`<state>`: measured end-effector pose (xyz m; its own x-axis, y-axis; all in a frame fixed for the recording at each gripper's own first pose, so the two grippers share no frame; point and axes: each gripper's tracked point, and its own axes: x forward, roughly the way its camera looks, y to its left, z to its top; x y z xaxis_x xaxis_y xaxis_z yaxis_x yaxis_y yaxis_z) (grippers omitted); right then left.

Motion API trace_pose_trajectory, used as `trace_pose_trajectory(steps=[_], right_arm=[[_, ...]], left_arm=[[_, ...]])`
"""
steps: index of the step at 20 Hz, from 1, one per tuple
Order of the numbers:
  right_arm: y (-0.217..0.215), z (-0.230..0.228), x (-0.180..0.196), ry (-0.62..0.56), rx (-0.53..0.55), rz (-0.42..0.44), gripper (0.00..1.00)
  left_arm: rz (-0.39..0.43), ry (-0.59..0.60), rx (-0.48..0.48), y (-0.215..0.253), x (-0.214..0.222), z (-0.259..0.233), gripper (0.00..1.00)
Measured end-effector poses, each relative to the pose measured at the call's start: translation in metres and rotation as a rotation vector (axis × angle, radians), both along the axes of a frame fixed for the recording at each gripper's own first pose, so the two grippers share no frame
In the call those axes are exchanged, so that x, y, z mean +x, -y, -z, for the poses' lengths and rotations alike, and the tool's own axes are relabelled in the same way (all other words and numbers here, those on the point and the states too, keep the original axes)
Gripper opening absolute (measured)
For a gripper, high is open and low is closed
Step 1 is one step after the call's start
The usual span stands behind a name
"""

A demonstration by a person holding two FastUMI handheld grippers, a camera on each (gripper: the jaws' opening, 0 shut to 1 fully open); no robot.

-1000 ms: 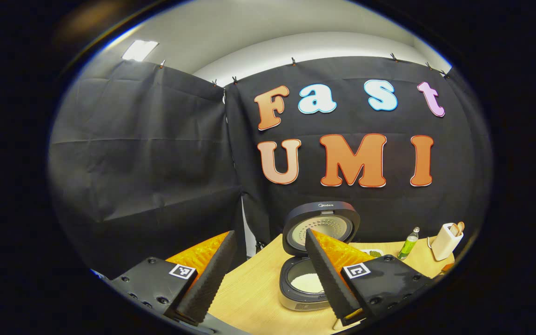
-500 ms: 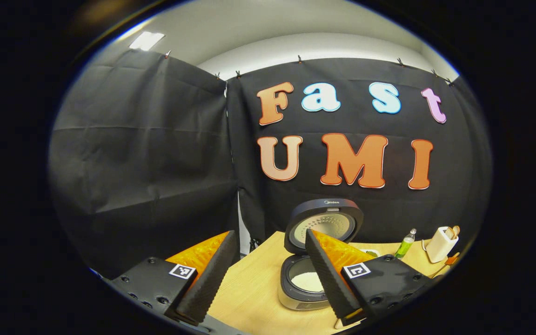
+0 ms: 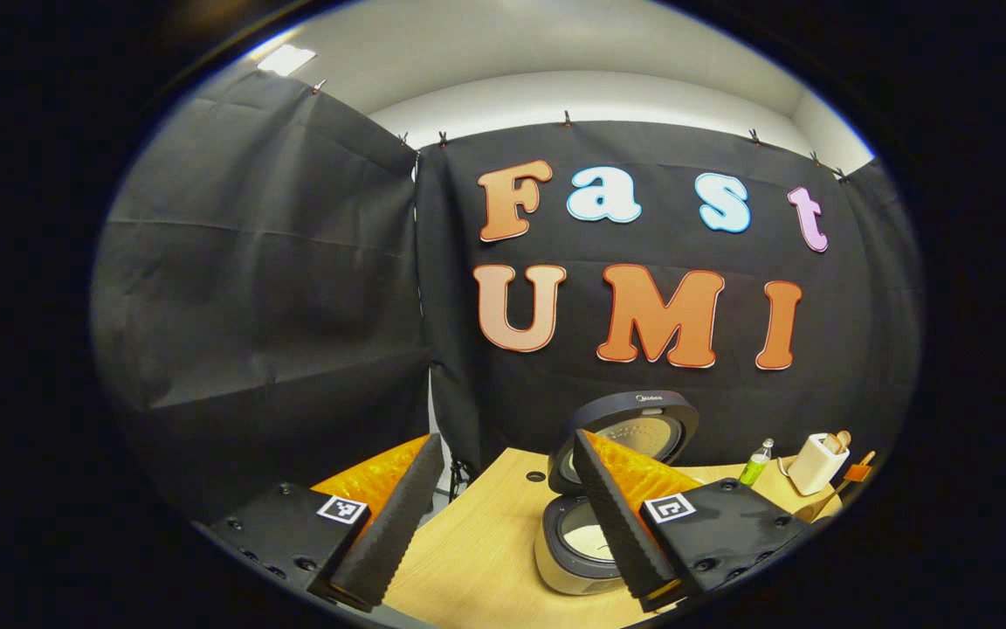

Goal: Close the left gripper, press the button to open the rice cooker; take a wooden spoon from the chopstick holder with the right hand, scoop a spoonful of rice and pour it into the rice cooker, then put the wooden spoon back into the chopstick holder.

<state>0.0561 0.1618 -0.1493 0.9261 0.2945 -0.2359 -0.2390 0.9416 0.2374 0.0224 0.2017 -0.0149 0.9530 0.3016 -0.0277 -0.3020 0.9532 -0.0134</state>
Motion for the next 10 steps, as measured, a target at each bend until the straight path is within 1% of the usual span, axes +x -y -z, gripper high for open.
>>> trace_pose_trajectory(steps=[1,2,4,8,10], right_arm=[[-0.015,0.006,-0.006,-0.001,-0.024,-0.028,0.14],[-0.027,0.013,-0.012,-0.004,-0.042,-0.047,0.14],[-0.043,0.033,-0.019,-0.010,-0.095,-0.063,0.14],[-0.050,0.074,-0.023,-0.010,-0.263,-0.027,0.14],[-0.051,0.090,-0.028,-0.018,-0.315,-0.015,0.14]], left_arm=[[0.010,0.001,0.002,-0.007,0.003,0.000,0.97],[0.022,0.004,0.004,-0.012,0.004,-0.001,1.00],[0.039,0.004,0.010,-0.023,0.009,-0.005,0.99],[0.062,-0.007,0.032,-0.042,0.014,-0.003,0.98],[0.063,-0.013,0.041,-0.050,0.013,-0.001,0.98]])
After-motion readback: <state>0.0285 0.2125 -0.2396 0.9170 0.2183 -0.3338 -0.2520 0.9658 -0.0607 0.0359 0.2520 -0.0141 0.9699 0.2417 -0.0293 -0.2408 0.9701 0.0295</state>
